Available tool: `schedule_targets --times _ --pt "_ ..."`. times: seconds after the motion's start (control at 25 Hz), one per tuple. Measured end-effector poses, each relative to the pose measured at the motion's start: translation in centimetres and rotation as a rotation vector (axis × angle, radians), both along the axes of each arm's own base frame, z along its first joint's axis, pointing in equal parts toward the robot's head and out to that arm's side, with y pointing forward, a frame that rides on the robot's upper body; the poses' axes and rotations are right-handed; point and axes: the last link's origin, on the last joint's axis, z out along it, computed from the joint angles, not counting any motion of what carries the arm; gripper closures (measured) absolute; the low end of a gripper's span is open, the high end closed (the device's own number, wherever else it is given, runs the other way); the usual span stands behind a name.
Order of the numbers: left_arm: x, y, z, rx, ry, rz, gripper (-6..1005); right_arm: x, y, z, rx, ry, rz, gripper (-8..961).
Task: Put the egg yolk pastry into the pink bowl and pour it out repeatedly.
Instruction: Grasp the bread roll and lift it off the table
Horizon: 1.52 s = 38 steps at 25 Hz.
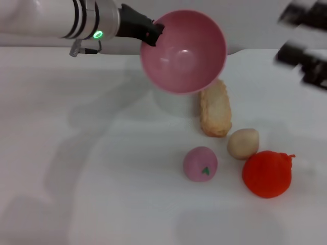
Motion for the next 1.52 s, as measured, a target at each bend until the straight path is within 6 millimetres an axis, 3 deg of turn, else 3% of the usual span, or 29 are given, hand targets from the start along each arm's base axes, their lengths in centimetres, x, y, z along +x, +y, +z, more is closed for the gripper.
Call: schedule_targets --times 0.16,0.32,0.56,0.8,1.0,1.52 --pt "-0.3 0.4 0.9 0.001 0.011 0.061 955 -2.7 0.0 -0.2 -0.108 -0.287 -0.026 399" --pt "-0.7 0.5 1.6 0.000 -0.009 0.107 955 -3.9 0.3 -0.6 -0.142 -0.579 -0.150 399" --pt "-1.1 0.4 1.9 -0.012 -0.025 0.141 956 -2.4 2.8 -3.1 -0.108 -0.935 -0.399 398" --pt "-1.2 0.1 1.7 -0.034 -0.032 0.167 956 0.1 5.4 -5.9 -0.034 -1.037 -0.542 399" --pt "-1.2 -0.1 1.5 -0.054 -0.031 0.180 955 2.1 7.2 -8.0 0.011 -1.025 -0.615 399" --pt "-1.7 -0.5 1.2 -0.075 0.018 0.213 956 4.1 7.5 -11.3 -0.035 -1.107 -0.639 401"
